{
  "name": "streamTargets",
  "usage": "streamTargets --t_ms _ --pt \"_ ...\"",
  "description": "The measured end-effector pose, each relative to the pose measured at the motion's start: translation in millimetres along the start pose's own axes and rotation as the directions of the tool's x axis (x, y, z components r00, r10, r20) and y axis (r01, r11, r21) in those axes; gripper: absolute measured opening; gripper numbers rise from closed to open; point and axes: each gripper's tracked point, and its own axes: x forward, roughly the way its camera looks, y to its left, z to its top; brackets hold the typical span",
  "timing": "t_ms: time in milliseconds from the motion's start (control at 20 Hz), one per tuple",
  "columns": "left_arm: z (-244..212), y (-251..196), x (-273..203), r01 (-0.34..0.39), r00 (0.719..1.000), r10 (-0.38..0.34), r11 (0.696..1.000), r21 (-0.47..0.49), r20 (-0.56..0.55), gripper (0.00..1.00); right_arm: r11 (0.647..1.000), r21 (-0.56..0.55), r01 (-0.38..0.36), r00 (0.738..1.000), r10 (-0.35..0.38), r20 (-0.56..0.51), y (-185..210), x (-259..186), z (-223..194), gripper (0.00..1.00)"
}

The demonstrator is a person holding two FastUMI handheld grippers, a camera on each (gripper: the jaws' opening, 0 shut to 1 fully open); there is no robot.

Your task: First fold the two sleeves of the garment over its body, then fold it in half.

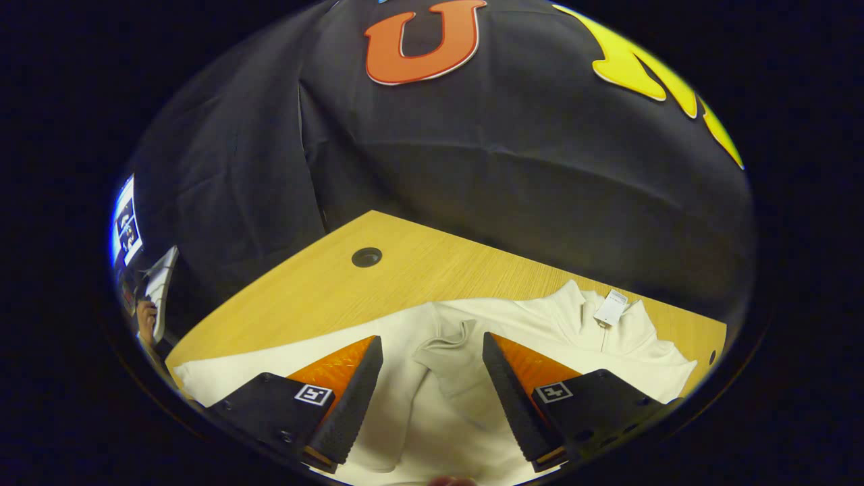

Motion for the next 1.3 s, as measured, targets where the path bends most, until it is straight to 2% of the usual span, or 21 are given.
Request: streamTargets --t_ms 100,300,500,550,650,950,1200,1300 --pt "-5.5 3.7 -1.5 0.002 1.000 -0.002 1.000 0.008 -0.002 0.99 1.000 0.022 0.000 0.998 -0.001 0.060 -2.0 -25.3 13.8 0.91" --pt "-25.2 18.0 -3.1 0.002 1.000 -0.001 0.999 0.048 -0.017 0.99 0.997 0.071 -0.016 0.984 0.004 0.178 -3.6 -83.5 35.7 0.93" --pt "-55.5 33.5 -7.1 0.012 0.998 -0.006 0.995 0.101 -0.059 0.99 0.998 0.064 -0.023 0.967 0.006 0.255 4.8 -155.5 40.2 0.93" --pt "-63.3 33.1 -7.9 0.035 0.997 -0.028 0.993 0.109 -0.067 0.99 0.998 0.061 -0.022 0.964 0.005 0.265 5.2 -170.7 38.6 0.93" --pt "-85.3 33.2 -7.7 0.081 0.993 -0.070 0.990 0.117 -0.097 0.99 0.997 0.076 -0.028 0.961 0.006 0.276 6.7 -198.7 33.3 0.93" --pt "-158.6 64.1 -4.3 0.097 0.970 -0.059 0.983 0.153 -0.235 0.99 1.000 0.015 0.020 0.957 -0.023 0.290 -7.2 -263.5 14.9 0.93" --pt "-199.5 86.7 10.9 0.105 0.951 -0.052 0.982 0.160 -0.305 1.00 0.997 0.006 0.072 0.962 -0.070 0.265 -21.2 -287.4 -2.9 0.93" --pt "-209.9 84.9 14.9 0.130 0.943 -0.072 0.979 0.159 -0.324 0.99 0.997 -0.004 0.076 0.963 -0.073 0.260 -16.5 -293.5 -3.6 0.92"
